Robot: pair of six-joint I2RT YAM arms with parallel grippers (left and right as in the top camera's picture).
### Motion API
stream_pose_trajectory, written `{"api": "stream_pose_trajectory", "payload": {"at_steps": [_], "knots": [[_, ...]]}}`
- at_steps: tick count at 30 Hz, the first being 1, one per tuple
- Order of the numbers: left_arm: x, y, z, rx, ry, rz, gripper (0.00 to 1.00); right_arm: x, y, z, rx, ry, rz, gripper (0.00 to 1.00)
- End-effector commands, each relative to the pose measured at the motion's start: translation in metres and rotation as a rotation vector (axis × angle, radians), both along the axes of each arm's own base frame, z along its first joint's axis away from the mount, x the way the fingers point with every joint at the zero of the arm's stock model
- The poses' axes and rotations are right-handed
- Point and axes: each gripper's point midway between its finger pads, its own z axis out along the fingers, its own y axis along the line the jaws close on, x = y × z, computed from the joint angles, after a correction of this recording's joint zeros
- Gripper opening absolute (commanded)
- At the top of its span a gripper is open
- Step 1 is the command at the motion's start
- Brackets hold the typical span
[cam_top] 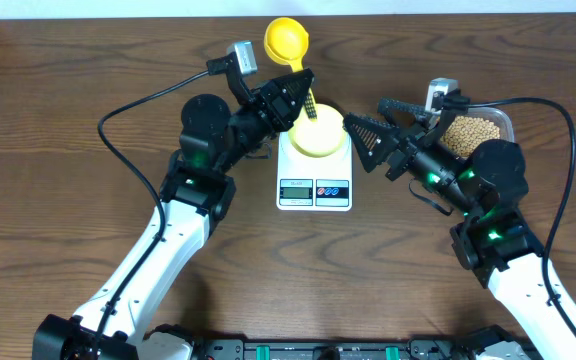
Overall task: Scoop item into bowl and weigh 50g on scale
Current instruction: 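Move the right gripper to the scoop handle held by the left gripper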
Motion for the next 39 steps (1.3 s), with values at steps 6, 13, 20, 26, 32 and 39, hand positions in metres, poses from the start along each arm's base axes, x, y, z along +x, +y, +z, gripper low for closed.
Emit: {"api": "stream_pose_trajectory", "payload": {"at_steps": [6, 13, 20, 26, 32, 39], "knots": [[0.001, 0.001, 0.007, 0.001, -0.026, 0.025, 0.07, 0.005, 0.019, -0.013, -0.001, 0.054, 0.003, 0.99], [0.001, 0.000, 0.007, 0.075, -0.097, 0.023, 0.07, 0.014, 0.026, -0.025, 0.013, 0.089, 0.009, 0.99], [0.006, 0.006, 0.007, 0.078, -0.098, 0.065, 0.07, 0.013, 0.028, -0.025, 0.098, 0.180, 0.009, 0.99], [0.008, 0.008, 0.007, 0.079, -0.096, 0.088, 0.07, 0.013, 0.028, -0.025, 0.231, 0.320, 0.003, 0.95], [0.003, -0.001, 0.009, 0.048, -0.080, 0.065, 0.07, 0.012, 0.028, -0.025, 0.317, 0.413, 0.005, 0.87], [-0.001, -0.009, 0.008, -0.092, 0.055, 0.048, 0.07, 0.008, 0.032, -0.023, 0.358, 0.461, 0.038, 0.67]]}}
